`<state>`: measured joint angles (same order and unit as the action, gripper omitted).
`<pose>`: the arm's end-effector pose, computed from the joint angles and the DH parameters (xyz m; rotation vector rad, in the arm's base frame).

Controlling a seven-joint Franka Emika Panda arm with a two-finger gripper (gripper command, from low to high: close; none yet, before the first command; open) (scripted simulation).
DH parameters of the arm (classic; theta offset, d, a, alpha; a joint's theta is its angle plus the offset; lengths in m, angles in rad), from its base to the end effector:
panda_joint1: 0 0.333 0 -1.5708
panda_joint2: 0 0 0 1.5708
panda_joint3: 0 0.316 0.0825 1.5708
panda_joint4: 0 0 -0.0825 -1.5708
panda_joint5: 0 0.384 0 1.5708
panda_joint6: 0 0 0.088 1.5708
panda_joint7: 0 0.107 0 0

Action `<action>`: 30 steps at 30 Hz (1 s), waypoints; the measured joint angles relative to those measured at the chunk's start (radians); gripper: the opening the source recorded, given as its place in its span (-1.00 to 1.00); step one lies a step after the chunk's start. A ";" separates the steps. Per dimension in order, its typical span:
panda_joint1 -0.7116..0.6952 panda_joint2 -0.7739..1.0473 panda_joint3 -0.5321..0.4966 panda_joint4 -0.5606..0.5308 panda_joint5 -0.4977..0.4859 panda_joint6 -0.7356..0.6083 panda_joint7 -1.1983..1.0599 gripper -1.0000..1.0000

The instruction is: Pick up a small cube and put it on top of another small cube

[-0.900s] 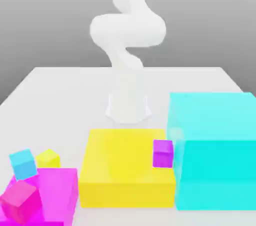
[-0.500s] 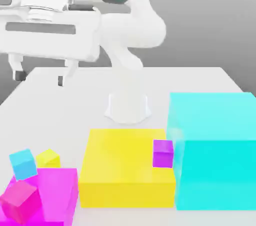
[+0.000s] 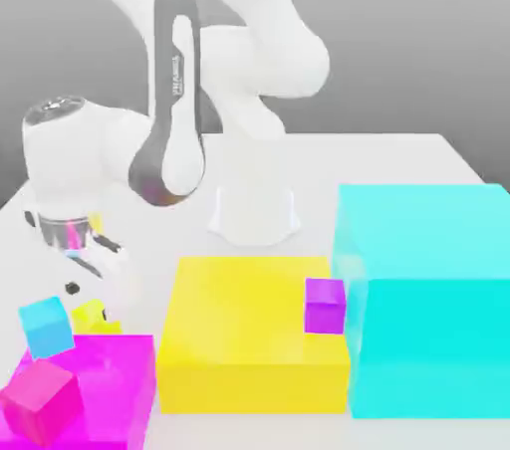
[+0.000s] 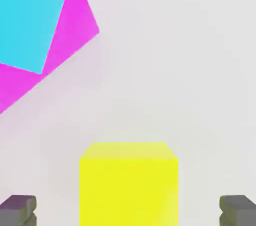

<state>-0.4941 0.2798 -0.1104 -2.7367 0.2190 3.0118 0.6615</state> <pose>0.3032 -0.2341 0.1368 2.3194 -2.1156 0.0005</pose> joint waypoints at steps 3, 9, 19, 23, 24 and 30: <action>-0.020 0.025 0.022 0.005 0.011 0.020 -0.009 -1.00; -0.012 0.002 0.010 0.000 -0.007 0.002 0.005 -1.00; 0.119 -0.214 -0.053 0.034 -0.253 -0.279 0.202 -1.00; 0.141 -0.277 -0.023 0.132 -0.176 -0.443 0.223 -1.00; 0.158 -0.290 -0.030 0.164 -0.175 -0.485 0.218 -1.00; 0.109 -0.307 -0.073 0.291 -0.220 -0.597 0.150 -1.00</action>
<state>-0.3846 -0.0275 -0.1838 -2.4458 -0.0008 2.4150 0.8116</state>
